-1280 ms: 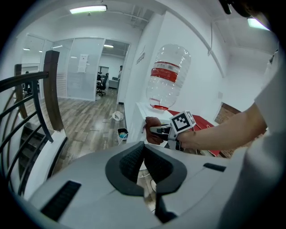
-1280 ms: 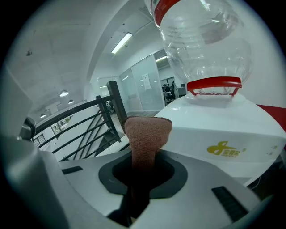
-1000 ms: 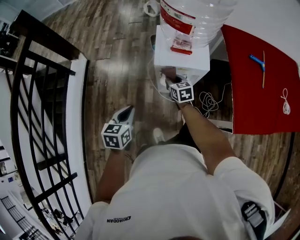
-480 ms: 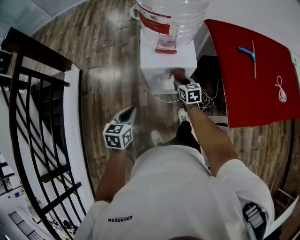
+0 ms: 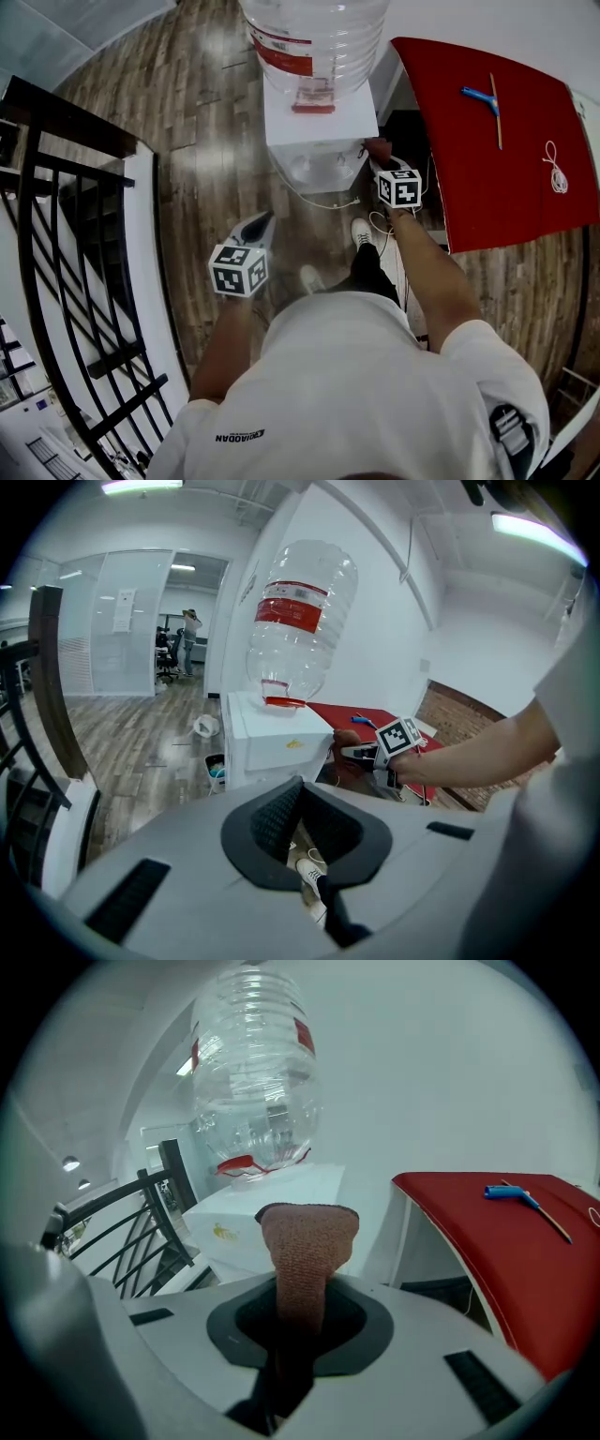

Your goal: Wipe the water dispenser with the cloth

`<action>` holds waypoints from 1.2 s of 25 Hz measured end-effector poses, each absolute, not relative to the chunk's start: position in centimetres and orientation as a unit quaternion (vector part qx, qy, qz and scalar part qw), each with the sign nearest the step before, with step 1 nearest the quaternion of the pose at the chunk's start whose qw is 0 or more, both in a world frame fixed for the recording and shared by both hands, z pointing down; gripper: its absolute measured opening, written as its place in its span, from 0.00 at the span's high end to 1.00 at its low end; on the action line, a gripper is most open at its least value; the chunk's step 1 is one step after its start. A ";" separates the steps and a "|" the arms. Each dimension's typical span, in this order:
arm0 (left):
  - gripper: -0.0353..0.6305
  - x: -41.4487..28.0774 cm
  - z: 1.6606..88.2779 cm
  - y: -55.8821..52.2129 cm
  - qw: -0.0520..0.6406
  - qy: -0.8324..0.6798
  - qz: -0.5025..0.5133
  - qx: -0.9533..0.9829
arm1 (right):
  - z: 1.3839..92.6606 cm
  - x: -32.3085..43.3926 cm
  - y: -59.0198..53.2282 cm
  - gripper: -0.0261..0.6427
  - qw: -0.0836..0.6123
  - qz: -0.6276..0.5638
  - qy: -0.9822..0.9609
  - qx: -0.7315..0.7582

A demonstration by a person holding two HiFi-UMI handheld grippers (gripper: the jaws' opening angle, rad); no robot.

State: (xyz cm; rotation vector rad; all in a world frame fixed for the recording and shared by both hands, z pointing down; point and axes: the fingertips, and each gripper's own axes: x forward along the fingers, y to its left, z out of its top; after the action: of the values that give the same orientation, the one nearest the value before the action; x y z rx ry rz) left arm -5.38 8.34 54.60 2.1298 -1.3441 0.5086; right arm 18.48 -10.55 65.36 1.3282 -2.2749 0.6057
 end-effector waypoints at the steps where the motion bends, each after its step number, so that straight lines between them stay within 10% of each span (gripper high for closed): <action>1: 0.96 -5.3 54.6 8.2 0.282 -0.501 0.190 0.796 | 65.4 19.2 -10.7 0.88 0.218 0.221 -0.817 0.485; 30: 0.96 -11.1 52.1 8.9 0.266 -0.522 0.137 0.799 | 54.9 17.3 -1.2 0.88 0.116 0.218 -0.852 0.463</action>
State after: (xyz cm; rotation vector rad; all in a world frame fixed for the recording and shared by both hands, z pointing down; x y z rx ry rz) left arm -11.10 8.91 52.09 2.1572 -1.4106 0.3698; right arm 17.26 -1.15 54.93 1.3552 -2.4943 0.6374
